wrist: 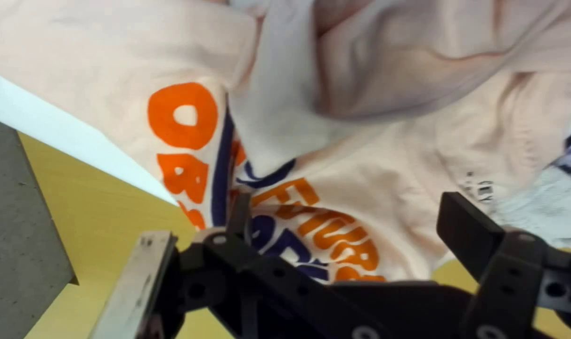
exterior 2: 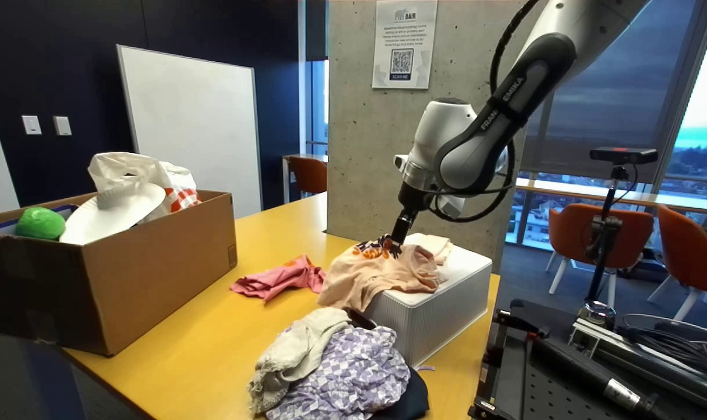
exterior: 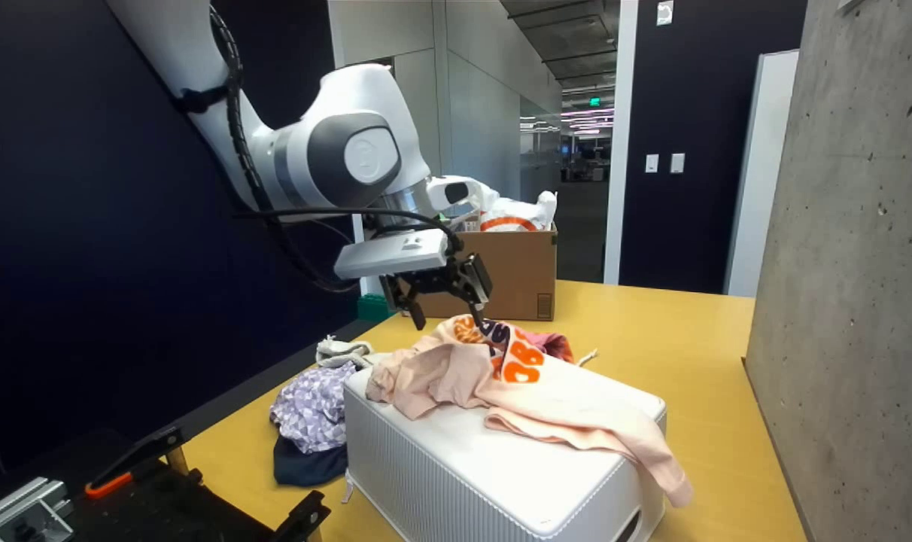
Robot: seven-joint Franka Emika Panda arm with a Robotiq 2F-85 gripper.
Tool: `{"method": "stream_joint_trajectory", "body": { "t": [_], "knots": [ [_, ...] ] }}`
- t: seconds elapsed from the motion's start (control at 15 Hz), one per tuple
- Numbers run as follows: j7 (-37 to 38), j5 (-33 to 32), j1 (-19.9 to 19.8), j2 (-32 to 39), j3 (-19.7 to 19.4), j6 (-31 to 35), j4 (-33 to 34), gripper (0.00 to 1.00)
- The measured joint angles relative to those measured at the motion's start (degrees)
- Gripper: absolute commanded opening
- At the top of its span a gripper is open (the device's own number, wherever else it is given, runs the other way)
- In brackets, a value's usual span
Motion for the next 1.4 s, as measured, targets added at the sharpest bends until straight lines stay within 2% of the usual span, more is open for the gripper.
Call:
{"method": "stream_joint_trajectory", "body": {
  "t": [0.13, 0.33, 0.53, 0.73, 0.93, 1.4],
  "knots": [
    [-7.36, 5.63, -4.68, -2.10, 6.27, 0.28, -4.06, 1.00],
    [-19.24, 10.48, -15.40, -2.71, 17.77, 2.05, -7.85, 1.00],
    [-29.17, 14.36, -22.42, -2.74, 23.35, 2.41, -8.82, 1.00],
    [-32.81, 18.27, -28.65, -3.46, 28.27, 1.55, -8.78, 1.00],
    [-31.60, 20.22, -29.24, -3.98, 28.20, 0.48, -8.09, 1.00],
    [-28.15, 22.03, -20.21, -3.94, 19.18, 0.49, -6.75, 1.00]
  ]
}}
